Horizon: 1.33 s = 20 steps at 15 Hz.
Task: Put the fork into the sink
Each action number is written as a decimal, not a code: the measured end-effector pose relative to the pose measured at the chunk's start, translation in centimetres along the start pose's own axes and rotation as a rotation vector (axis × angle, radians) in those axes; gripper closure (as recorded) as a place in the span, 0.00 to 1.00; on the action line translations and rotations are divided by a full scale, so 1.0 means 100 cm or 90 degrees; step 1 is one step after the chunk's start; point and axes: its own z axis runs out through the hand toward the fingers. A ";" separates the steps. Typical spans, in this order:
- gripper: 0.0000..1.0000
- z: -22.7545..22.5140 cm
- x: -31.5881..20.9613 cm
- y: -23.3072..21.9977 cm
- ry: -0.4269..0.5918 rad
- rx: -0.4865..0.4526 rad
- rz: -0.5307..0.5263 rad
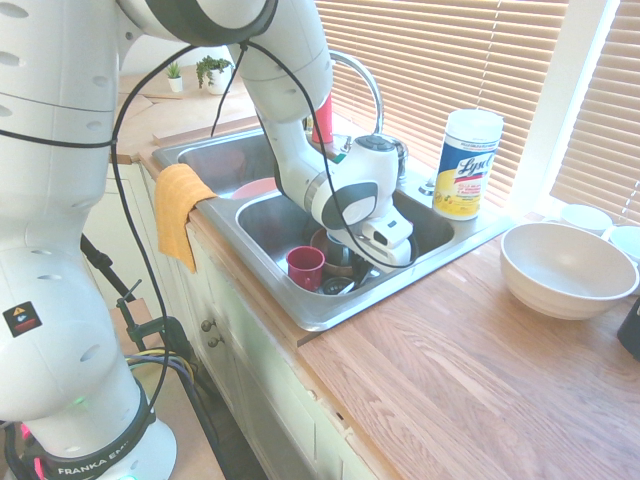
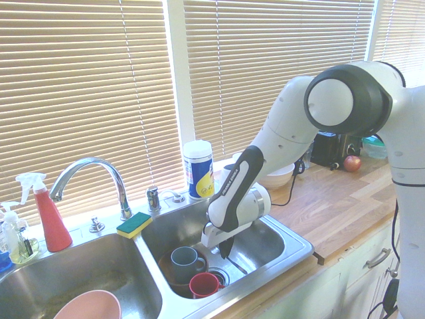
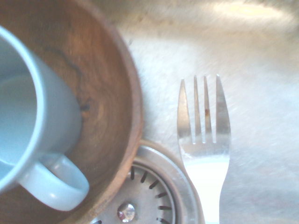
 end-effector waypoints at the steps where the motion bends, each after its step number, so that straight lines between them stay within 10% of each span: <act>1: 1.00 0.007 0.000 0.000 -0.002 -0.002 0.000; 2: 0.00 0.014 0.001 0.000 -0.003 -0.004 0.003; 20: 0.00 0.036 0.007 -0.002 -0.002 -0.004 0.016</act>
